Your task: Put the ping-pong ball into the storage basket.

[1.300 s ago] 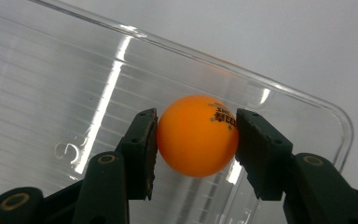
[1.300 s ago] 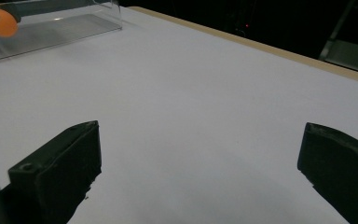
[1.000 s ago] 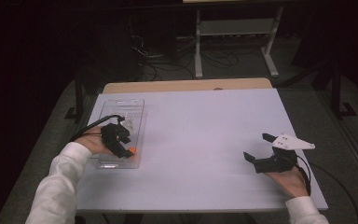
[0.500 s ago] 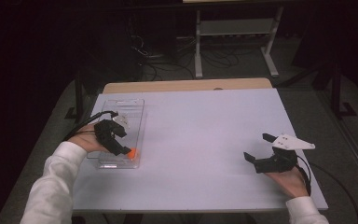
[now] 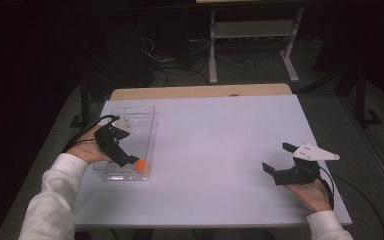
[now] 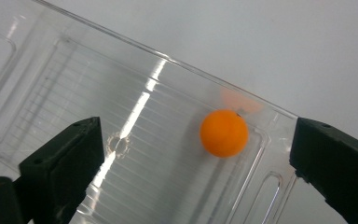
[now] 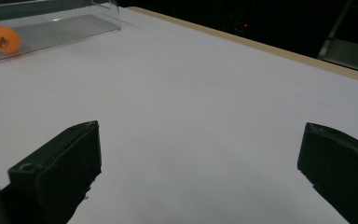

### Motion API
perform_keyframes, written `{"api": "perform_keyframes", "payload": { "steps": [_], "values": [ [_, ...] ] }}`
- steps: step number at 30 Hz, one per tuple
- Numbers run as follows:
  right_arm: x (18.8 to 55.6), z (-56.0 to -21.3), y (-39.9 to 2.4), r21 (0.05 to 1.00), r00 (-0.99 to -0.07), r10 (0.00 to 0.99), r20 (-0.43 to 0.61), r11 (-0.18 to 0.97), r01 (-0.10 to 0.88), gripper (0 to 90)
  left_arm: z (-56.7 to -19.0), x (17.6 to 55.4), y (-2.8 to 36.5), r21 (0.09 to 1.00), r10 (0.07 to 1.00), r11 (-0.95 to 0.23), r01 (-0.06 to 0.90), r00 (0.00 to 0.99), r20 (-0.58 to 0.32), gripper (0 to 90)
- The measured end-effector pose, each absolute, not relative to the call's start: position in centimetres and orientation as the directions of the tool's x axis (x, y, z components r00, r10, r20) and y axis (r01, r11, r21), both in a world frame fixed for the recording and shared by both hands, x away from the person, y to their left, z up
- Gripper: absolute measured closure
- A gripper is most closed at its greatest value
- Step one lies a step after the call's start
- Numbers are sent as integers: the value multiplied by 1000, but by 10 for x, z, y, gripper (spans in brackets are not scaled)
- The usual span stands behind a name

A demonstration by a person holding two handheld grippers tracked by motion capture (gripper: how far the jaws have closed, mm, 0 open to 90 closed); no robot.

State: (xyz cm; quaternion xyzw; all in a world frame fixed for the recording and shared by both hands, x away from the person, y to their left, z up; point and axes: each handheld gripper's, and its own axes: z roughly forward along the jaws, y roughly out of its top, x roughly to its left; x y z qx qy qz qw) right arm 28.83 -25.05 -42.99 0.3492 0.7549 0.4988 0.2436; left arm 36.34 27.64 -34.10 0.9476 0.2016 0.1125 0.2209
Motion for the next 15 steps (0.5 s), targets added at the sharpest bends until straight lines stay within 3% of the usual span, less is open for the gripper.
{"api": "perform_keyframes", "payload": {
  "steps": [15],
  "values": [
    [287, -429, -252, 927, -633, 774, -11, 245, 283, 0, -328, 351, 285, 572, 477, -755, 320, 867, 145, 0]
  ]
}}
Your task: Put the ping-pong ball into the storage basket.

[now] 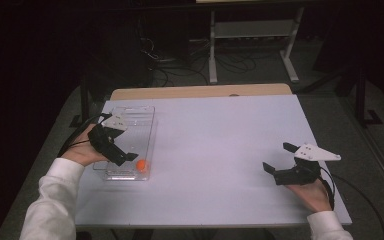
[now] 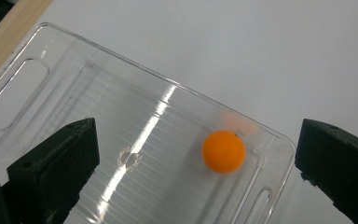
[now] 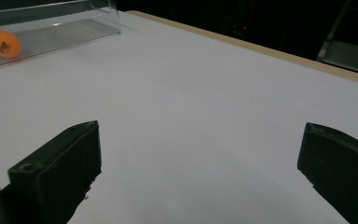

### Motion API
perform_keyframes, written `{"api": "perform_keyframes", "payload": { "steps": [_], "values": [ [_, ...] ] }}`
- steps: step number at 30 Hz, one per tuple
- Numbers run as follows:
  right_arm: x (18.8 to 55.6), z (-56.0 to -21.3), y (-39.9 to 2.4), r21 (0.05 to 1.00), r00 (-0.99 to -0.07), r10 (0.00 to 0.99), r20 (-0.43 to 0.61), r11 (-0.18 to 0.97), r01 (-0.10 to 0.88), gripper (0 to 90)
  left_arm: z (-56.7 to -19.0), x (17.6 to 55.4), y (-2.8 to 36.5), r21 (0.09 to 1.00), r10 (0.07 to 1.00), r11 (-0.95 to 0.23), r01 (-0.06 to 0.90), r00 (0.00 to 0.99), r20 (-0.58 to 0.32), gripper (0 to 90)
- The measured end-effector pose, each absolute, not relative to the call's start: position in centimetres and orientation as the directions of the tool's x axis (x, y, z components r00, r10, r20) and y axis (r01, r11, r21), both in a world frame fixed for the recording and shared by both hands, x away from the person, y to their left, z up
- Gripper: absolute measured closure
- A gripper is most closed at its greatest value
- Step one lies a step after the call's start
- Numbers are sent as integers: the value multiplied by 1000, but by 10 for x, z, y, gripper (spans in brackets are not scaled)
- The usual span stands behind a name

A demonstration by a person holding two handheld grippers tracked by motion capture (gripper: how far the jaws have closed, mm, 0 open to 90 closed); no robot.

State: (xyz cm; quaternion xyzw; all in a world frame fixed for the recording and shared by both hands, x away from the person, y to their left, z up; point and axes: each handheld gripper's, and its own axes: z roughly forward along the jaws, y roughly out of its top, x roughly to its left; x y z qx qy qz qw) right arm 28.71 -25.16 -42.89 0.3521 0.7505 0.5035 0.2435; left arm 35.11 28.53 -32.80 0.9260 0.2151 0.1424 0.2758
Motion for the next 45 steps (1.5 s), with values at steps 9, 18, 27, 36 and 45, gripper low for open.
{"api": "perform_keyframes", "payload": {
  "steps": [9, 18, 27, 36, 45],
  "values": [
    [286, -428, -251, 928, -633, 774, -19, 249, 276, 0, -328, 343, 296, 640, 518, -697, 323, 844, 139, 0],
    [286, -428, -251, 929, -632, 774, -15, 244, 277, 0, -329, 335, 303, 679, 535, -662, 317, 834, 133, 0],
    [286, -428, -250, 928, -635, 772, -18, 249, 277, 0, -338, 328, 306, 722, 540, -622, 304, 834, 114, 0],
    [285, -429, -250, 930, -635, 773, -18, 247, 273, 0, -342, 320, 306, 761, 538, -585, 280, 836, 106, 0],
    [285, -429, -250, 929, -635, 773, -19, 248, 274, 0, -349, 312, 312, 783, 555, -556, 279, 826, 99, 0]
  ]
}}
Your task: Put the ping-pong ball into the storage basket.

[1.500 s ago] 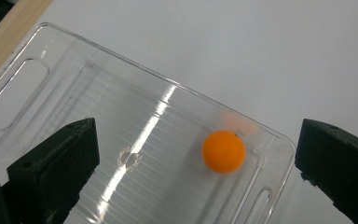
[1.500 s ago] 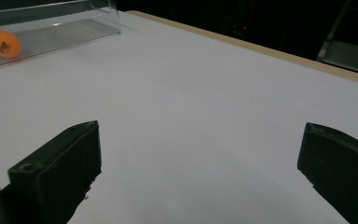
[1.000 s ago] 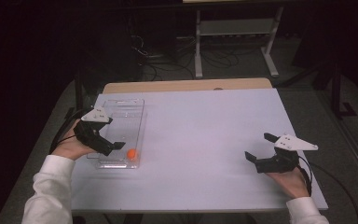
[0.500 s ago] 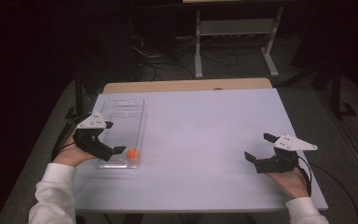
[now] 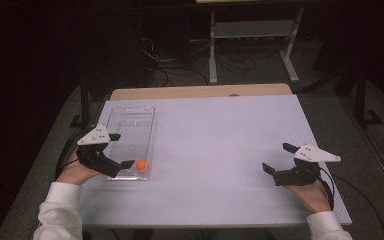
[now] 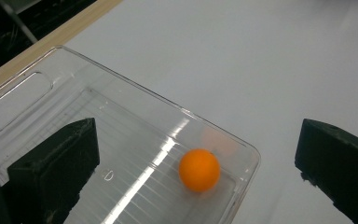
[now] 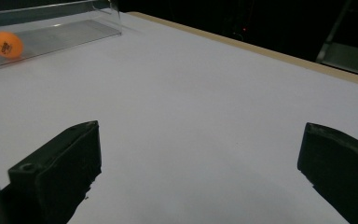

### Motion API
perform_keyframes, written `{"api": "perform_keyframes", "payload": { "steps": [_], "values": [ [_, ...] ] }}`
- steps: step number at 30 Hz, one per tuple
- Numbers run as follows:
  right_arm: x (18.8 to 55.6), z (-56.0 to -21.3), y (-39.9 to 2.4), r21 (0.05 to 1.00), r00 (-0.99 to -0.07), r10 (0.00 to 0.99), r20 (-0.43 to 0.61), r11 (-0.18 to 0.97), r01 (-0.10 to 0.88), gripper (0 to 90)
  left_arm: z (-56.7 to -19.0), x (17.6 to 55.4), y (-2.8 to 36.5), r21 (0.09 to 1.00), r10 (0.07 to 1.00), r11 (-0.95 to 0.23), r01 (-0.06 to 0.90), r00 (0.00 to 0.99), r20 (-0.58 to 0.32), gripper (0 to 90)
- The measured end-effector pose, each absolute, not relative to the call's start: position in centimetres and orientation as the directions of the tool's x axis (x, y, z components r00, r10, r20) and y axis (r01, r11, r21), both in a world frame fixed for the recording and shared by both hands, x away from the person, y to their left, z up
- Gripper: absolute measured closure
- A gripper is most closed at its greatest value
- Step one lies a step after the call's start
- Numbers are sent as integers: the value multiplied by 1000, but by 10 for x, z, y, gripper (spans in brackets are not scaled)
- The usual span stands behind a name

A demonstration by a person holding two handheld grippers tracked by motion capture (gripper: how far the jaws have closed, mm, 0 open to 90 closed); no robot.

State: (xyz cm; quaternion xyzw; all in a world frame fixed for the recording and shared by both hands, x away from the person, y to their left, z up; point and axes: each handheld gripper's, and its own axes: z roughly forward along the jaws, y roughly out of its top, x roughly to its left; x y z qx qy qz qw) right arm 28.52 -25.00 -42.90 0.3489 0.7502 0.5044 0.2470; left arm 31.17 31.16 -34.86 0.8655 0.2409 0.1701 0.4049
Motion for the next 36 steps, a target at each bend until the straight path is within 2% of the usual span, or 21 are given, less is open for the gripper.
{"api": "perform_keyframes", "payload": {
  "steps": [17, 32, 36],
  "values": [
    [284, -429, -249, 929, -635, 772, -20, 249, 274, 0, -369, 304, 321, 863, 580, -433, 260, 813, 45, 0],
    [284, -429, -249, 930, -635, 773, -24, 251, 270, 0, -374, 290, 336, 949, 640, -258, 180, 768, 28, 0],
    [283, -429, -248, 930, -635, 772, -24, 250, 269, 0, -375, 289, 336, 951, 642, -254, 176, 766, 29, 0]
  ]
}}
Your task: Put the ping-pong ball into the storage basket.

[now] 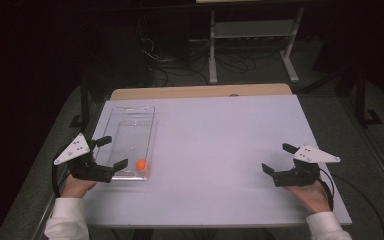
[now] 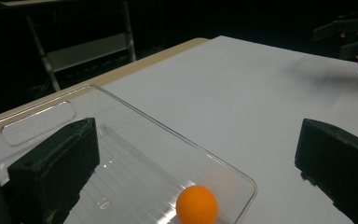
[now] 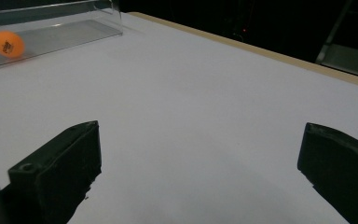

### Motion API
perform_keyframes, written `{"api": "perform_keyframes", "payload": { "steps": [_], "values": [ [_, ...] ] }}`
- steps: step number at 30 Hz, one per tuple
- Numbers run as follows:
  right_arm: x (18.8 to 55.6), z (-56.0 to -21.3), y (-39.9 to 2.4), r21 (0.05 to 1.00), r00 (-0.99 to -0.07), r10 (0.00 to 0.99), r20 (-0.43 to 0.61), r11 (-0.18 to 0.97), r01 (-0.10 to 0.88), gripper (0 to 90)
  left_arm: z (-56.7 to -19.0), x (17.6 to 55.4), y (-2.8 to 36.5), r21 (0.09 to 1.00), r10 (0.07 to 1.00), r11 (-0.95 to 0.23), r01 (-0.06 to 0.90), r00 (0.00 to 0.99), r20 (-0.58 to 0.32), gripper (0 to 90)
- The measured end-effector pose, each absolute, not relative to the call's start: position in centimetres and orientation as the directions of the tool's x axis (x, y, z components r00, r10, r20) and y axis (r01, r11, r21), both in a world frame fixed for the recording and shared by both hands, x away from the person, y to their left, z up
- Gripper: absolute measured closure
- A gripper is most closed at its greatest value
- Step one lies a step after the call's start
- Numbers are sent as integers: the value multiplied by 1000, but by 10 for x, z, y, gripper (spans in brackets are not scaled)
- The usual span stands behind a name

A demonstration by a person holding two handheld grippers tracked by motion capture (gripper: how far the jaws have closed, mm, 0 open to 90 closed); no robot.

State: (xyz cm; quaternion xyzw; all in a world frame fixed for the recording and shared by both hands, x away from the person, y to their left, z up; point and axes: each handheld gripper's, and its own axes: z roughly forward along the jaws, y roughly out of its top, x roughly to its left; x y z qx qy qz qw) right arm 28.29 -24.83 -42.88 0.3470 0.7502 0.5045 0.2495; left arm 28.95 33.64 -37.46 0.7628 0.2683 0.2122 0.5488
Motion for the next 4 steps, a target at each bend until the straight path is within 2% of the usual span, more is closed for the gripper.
{"api": "perform_keyframes", "payload": {
  "steps": [4],
  "values": [
    [282, -429, -248, 930, -634, 773, -22, 248, 270, 0, -376, 290, 333, 943, 643, -279, 182, 764, 43, 0]
  ]
}}
